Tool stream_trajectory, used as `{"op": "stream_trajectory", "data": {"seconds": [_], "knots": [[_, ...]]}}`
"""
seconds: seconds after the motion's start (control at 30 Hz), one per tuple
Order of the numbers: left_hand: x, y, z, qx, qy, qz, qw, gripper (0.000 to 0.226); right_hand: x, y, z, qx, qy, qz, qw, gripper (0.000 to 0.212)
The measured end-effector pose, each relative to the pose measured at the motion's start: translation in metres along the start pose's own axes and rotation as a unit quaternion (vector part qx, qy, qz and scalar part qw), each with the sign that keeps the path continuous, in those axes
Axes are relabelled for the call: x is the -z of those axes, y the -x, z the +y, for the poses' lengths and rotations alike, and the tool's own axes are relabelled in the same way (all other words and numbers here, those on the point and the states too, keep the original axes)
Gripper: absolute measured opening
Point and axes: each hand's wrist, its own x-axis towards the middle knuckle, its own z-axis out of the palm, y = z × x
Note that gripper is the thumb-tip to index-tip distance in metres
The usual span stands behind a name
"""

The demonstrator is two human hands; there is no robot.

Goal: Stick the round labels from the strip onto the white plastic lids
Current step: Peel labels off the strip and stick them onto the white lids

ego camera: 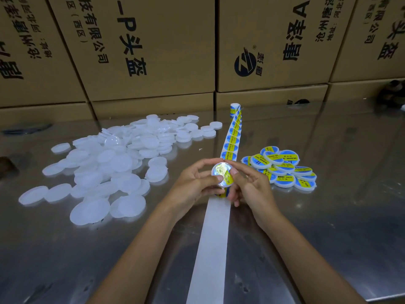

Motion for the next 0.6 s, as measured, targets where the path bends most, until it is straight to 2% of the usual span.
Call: {"op": "stream_trajectory", "data": {"seconds": [0.1, 0.2, 0.33, 0.47, 0.6], "knots": [[0.0016, -0.0018, -0.0022, -0.015, -0.018, 0.015, 1.000, 0.042, -0.0002, 0.0000, -0.0023, -0.026, -0.018, -0.020, 0.999, 0.030], [0.0037, -0.0020, -0.0024, -0.010, -0.035, 0.078, 0.996, 0.033, -0.0025, 0.0007, -0.0046, -0.065, -0.033, -0.069, 0.995, 0.029], [0.0054, -0.0023, -0.0033, -0.015, -0.040, 0.148, 0.988, 0.023, -0.0047, 0.0028, -0.0048, -0.056, 0.000, -0.111, 0.992, 0.037], [0.0027, -0.0008, -0.0016, -0.010, -0.038, 0.173, 0.984, 0.023, -0.0045, 0.0007, -0.0033, -0.059, 0.001, -0.095, 0.994, 0.034], [-0.0020, 0.0005, 0.0009, 0.008, -0.013, 0.138, 0.990, 0.014, -0.0011, -0.0031, -0.0007, -0.056, -0.017, -0.025, 0.998, 0.034]]}}
